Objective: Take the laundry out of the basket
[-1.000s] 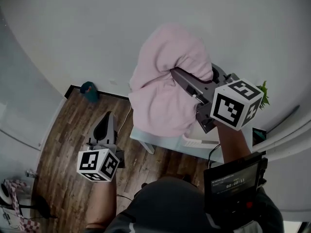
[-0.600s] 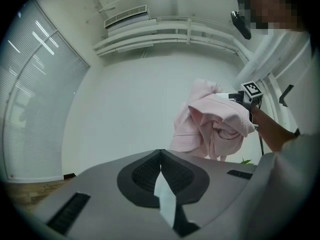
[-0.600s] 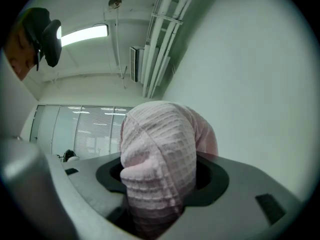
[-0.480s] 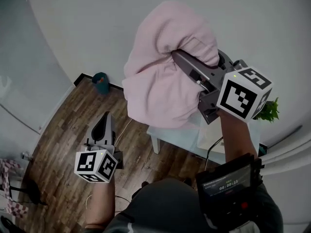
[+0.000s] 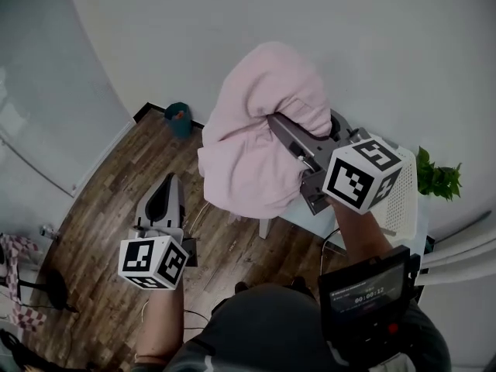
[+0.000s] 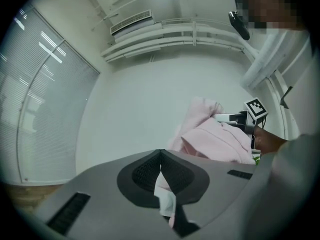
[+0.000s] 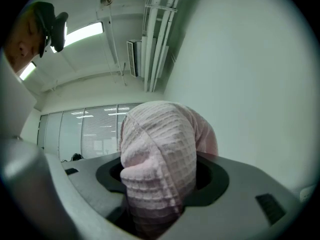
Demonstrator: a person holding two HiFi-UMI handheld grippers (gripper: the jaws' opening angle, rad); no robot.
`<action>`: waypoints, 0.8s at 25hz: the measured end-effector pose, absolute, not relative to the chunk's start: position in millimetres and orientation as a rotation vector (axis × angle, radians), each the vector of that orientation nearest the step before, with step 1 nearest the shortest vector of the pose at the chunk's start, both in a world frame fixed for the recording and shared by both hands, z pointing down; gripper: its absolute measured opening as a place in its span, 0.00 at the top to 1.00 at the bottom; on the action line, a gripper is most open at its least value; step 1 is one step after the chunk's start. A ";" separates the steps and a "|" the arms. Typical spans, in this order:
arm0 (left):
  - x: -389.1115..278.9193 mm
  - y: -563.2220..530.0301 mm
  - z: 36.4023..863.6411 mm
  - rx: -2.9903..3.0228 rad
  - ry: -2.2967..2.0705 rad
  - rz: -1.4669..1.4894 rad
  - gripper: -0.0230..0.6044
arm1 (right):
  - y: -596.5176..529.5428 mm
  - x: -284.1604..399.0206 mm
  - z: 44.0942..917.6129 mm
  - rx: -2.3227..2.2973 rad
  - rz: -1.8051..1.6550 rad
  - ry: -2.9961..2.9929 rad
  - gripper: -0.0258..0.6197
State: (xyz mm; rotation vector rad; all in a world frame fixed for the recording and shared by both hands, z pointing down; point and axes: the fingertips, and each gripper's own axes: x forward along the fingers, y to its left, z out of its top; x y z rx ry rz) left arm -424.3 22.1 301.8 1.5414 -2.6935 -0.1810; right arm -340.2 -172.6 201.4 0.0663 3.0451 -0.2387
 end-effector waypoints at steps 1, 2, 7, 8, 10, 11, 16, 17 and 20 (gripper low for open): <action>-426.0 16.8 301.5 1.534 -2.694 -0.179 0.95 | -174.3 -342.7 208.7 0.073 -0.238 3.054 0.51; -427.7 9.7 300.8 1.525 -2.696 -0.180 0.95 | -177.8 -345.5 216.3 0.082 -0.238 3.069 0.51; -429.4 -8.2 300.8 1.516 -2.698 -0.177 0.95 | -176.5 -353.1 248.9 0.114 -0.298 3.122 0.51; -427.8 -7.4 303.4 1.519 -2.693 -0.175 0.95 | -171.3 -352.2 254.7 0.108 -0.299 3.127 0.51; -419.8 -10.8 310.6 1.530 -2.672 -0.170 0.95 | -164.5 -346.8 267.6 0.101 -0.288 3.144 0.51; -414.5 -15.6 314.2 1.538 -2.660 -0.164 0.95 | -164.0 -343.0 274.4 0.103 -0.285 3.155 0.51; -404.2 -32.8 322.3 1.551 -2.638 -0.148 0.95 | -165.3 -327.9 296.0 0.122 -0.328 3.182 0.51; -403.6 -33.7 323.7 1.546 -2.637 -0.150 0.95 | -163.6 -324.3 298.5 0.128 -0.326 3.183 0.51; -399.0 -37.5 327.1 1.533 -2.635 -0.148 0.95 | -159.1 -314.0 304.0 0.145 -0.289 3.190 0.51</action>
